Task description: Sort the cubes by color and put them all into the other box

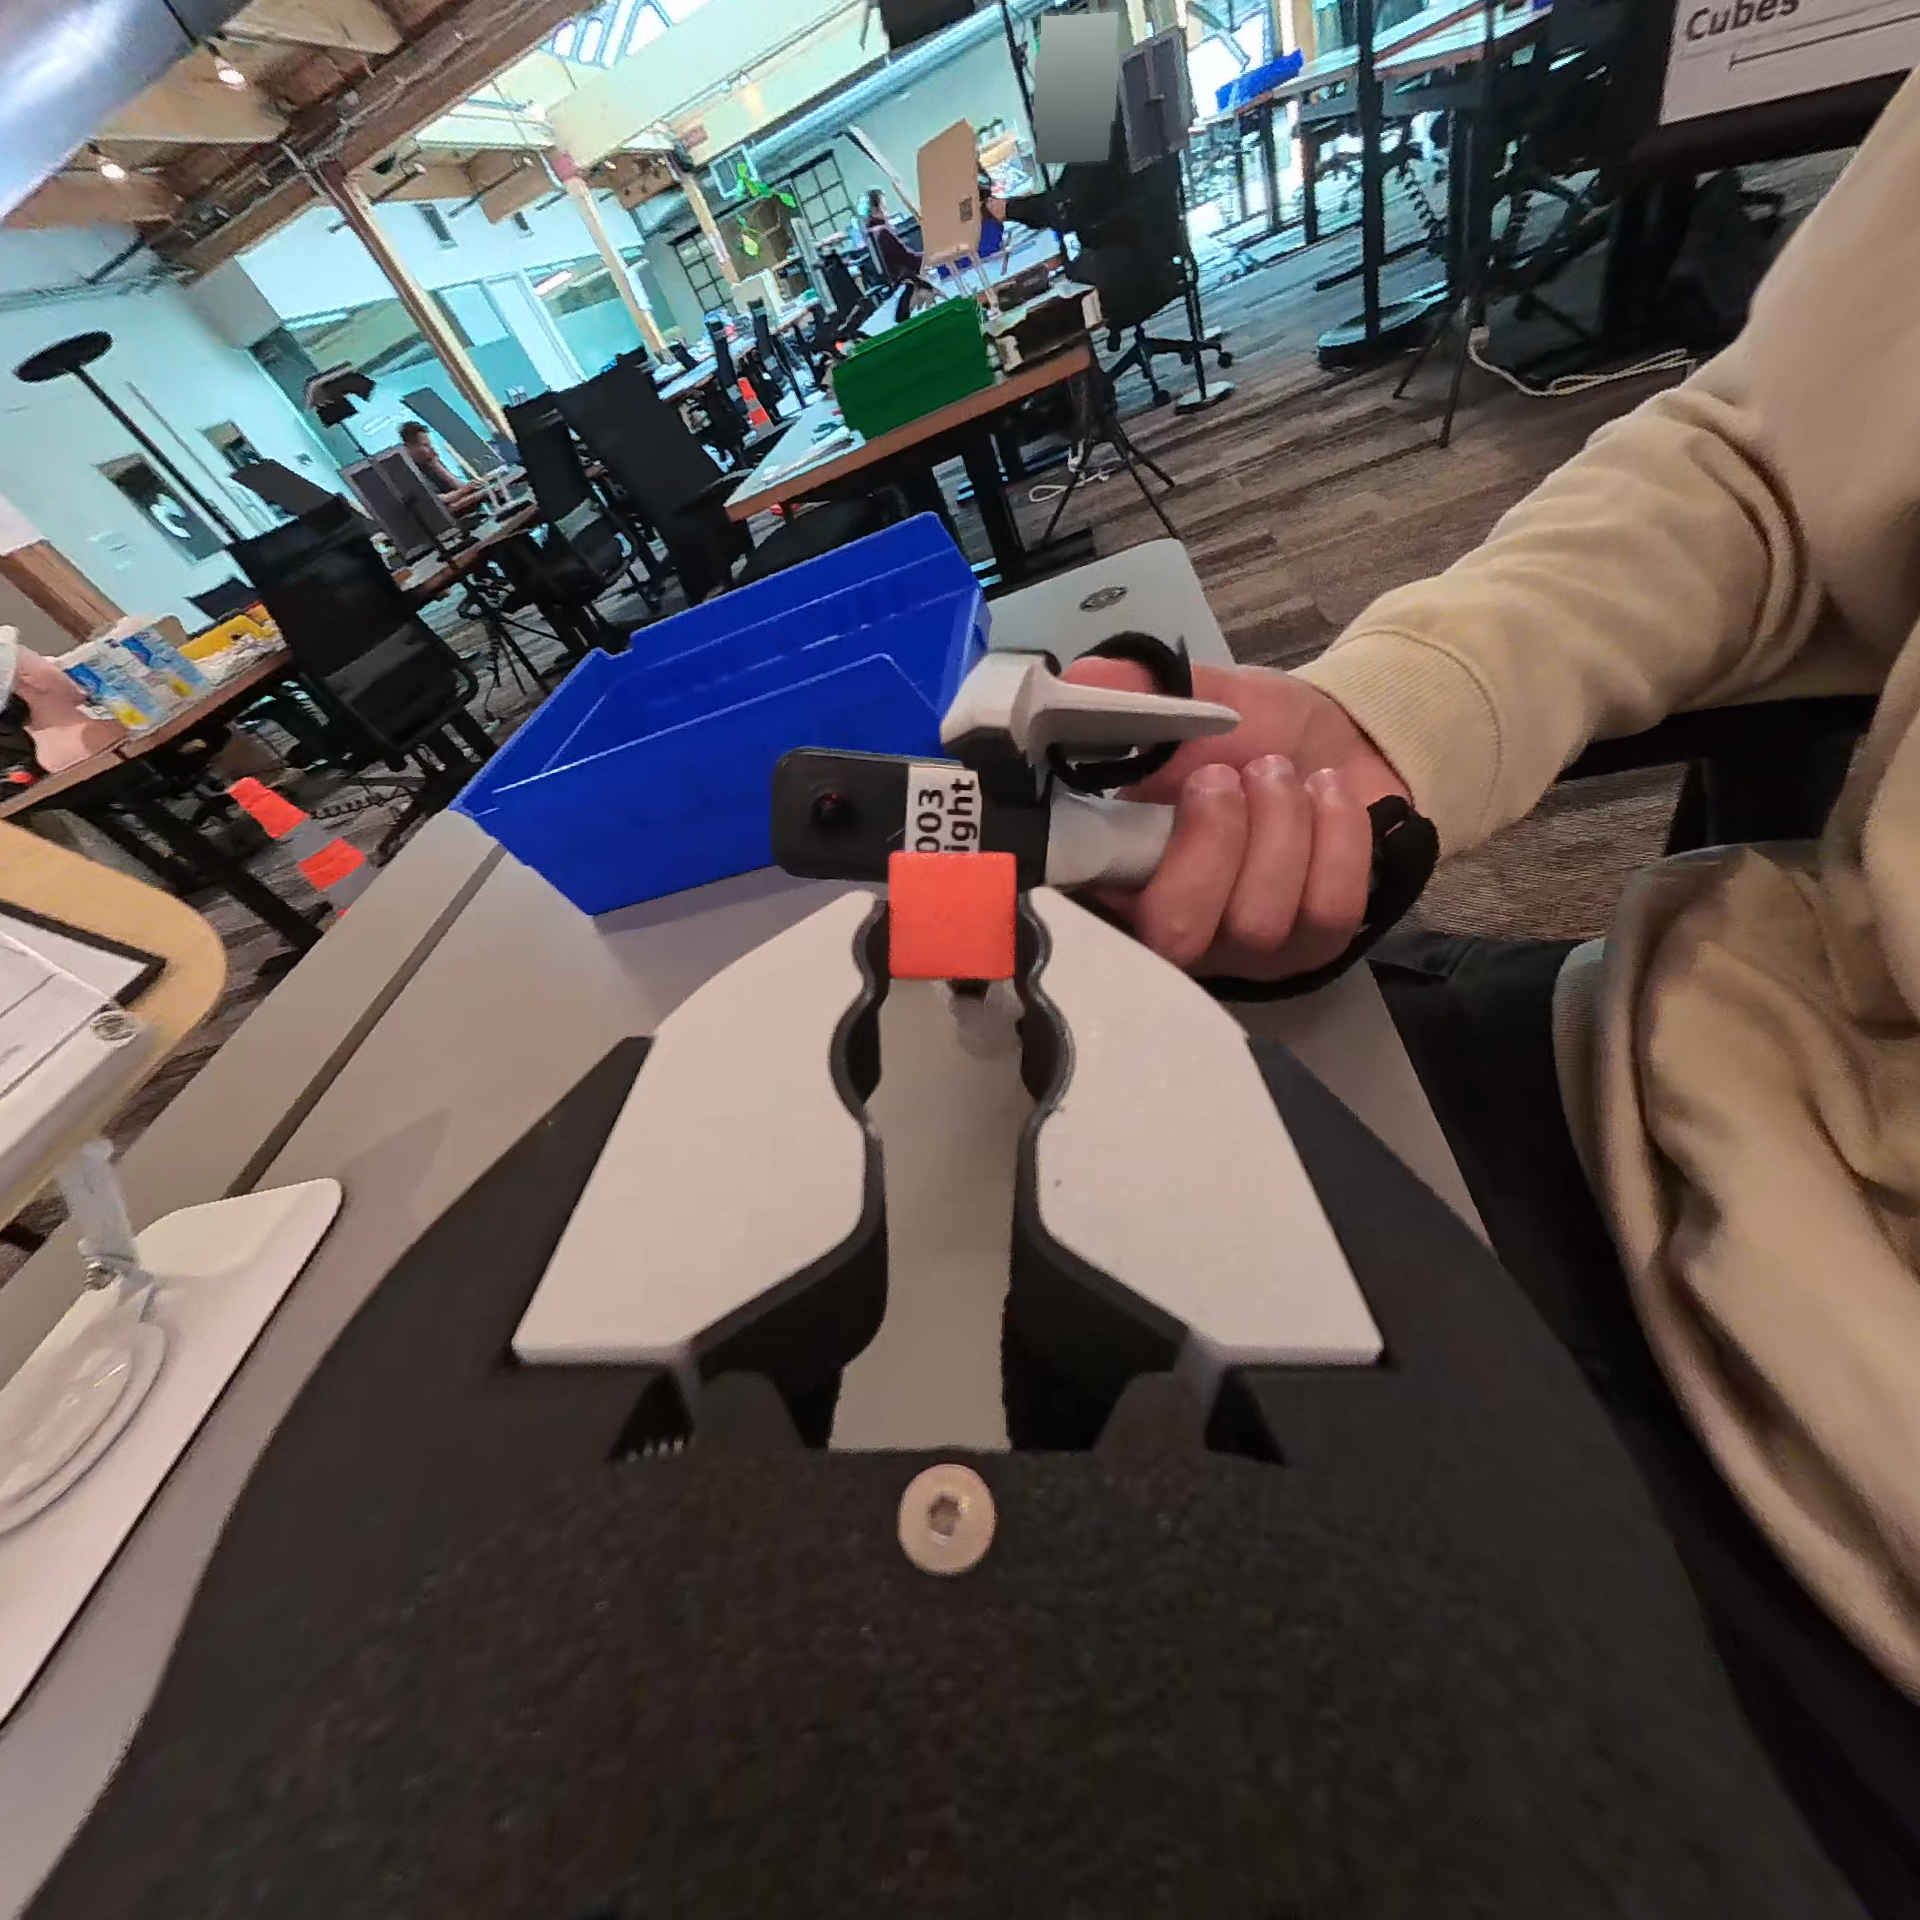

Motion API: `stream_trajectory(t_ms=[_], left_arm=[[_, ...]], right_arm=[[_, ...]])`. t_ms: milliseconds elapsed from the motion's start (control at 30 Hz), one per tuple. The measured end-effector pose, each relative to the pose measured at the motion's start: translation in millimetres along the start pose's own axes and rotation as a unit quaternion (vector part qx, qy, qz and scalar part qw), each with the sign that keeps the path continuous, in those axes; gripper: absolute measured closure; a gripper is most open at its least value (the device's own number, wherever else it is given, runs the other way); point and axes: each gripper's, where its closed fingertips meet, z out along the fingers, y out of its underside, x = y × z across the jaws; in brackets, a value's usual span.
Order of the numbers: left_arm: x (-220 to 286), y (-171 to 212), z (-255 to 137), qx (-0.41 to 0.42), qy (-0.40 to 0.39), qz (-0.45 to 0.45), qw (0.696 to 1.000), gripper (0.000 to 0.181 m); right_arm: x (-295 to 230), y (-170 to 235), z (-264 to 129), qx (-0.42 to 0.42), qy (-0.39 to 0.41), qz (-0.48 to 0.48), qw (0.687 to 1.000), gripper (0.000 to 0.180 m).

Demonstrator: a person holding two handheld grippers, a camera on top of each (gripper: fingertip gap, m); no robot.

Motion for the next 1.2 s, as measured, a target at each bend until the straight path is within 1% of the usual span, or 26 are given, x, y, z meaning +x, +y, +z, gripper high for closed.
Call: stream_trajectory(t_ms=[133,167,200,233,267,300,367,433,467,500,533,600,633,667,733,767,833,867,933,1000,1033,1067,1133,1167,1200], left_arm=[[8.3,0.5,11.4,0.002,0.024,-0.002,1.000,0.159],[10.2,0.4,14.4,0.002,0.025,0.002,1.000,0.158],[10.2,-0.4,16.3,0.004,0.020,0.006,1.000,0.159],[9.3,-0.4,17.7,0.003,0.011,0.008,1.000,0.158],[7.2,0.8,18.3,-0.003,-0.006,0.005,1.000,0.154],[2.9,3.1,17.4,-0.016,-0.035,-0.004,0.999,0.142],[-0.3,10.6,9.3,-0.043,-0.084,-0.021,0.995,0.127],[6.2,19.2,-4.7,-0.058,-0.108,-0.055,0.991,0.125],[8.2,23.8,-12.9,-0.060,-0.126,-0.087,0.986,0.124],[12.0,27.8,-20.3,-0.056,-0.138,-0.122,0.981,0.118],[21.2,28.7,-25.8,-0.044,-0.130,-0.152,0.979,0.110],[42.6,22.5,-35.2,-0.001,-0.099,-0.198,0.975,0.112],[48.8,21.3,-39.3,0.012,-0.092,-0.219,0.971,0.112],[51.4,23.3,-43.0,0.014,-0.093,-0.232,0.968,0.112],[50.4,32.1,-49.7,-0.004,-0.115,-0.226,0.967,0.117],[46.6,38.2,-52.9,-0.019,-0.134,-0.212,0.968,0.120],[38.9,46.9,-56.9,-0.040,-0.165,-0.186,0.968,0.121],[36.9,48.7,-57.5,-0.041,-0.171,-0.178,0.968,0.124],[33.0,52.8,-57.3,-0.041,-0.181,-0.186,0.965,0.126],[33.0,58.6,-55.3,-0.049,-0.173,-0.209,0.961,0.127],[33.6,60.1,-54.7,-0.054,-0.165,-0.216,0.961,0.127],[32.6,60.4,-55.4,-0.054,-0.166,-0.217,0.961,0.128],[30.0,61.0,-57.7,-0.052,-0.170,-0.214,0.960,0.131],[29.5,62.1,-58.3,-0.054,-0.169,-0.216,0.960,0.132],[28.9,62.9,-58.5,-0.055,-0.169,-0.218,0.960,0.133]], right_arm=[[4.9,4.1,-3.1,-0.004,0.006,0.003,1.000,0.138],[3.3,4.6,-3.2,-0.004,-0.002,0.005,1.000,0.153],[2.5,6.4,-3.7,-0.010,-0.006,0.008,1.000,0.158],[1.0,5.8,-5.0,-0.010,-0.007,0.011,1.000,0.158],[1.1,5.4,-6.4,-0.009,0.002,0.001,1.000,0.158],[1.9,5.7,-8.1,-0.011,0.017,-0.015,1.000,0.159],[0.6,5.3,-12.5,-0.008,0.038,-0.035,0.999,0.158],[-5.9,3.1,-20.0,0.004,0.050,-0.056,0.997,0.158],[-6.0,1.9,-25.6,0.008,0.072,-0.079,0.994,0.158],[-4.2,0.7,-31.9,0.008,0.103,-0.104,0.989,0.158],[-1.7,-1.2,-38.6,0.005,0.139,-0.134,0.981,0.159],[3.3,-4.4,-53.5,-0.002,0.223,-0.206,0.953,0.158],[5.1,-3.9,-62.8,-0.004,0.268,-0.244,0.932,0.158],[5.6,-2.9,-73.2,0.002,0.309,-0.285,0.907,0.158],[4.8,1.1,-93.0,0.026,0.369,-0.343,0.863,0.158],[2.9,3.2,-99.7,0.039,0.384,-0.349,0.854,0.158],[-9.1,3.8,-102.3,0.058,0.380,-0.359,0.851,0.158],[-12.8,1.5,-104.5,0.060,0.387,-0.366,0.844,0.158],[-19.1,-5.2,-109.7,0.060,0.408,-0.391,0.823,0.158],[-32.5,-14.8,-115.5,0.059,0.427,-0.421,0.798,0.158],[-43.5,-24.4,-123.0,0.058,0.450,-0.442,0.773,0.158],[-59.3,-39.6,-136.6,0.065,0.486,-0.467,0.736,0.158],[-102.6,-80.3,-179.8,0.104,0.572,-0.497,0.644,0.158],[-119.1,-100.5,-206.3,0.110,0.618,-0.489,0.605,0.158],[-125.6,-117.9,-235.4,0.089,0.670,-0.462,0.574,0.158]])
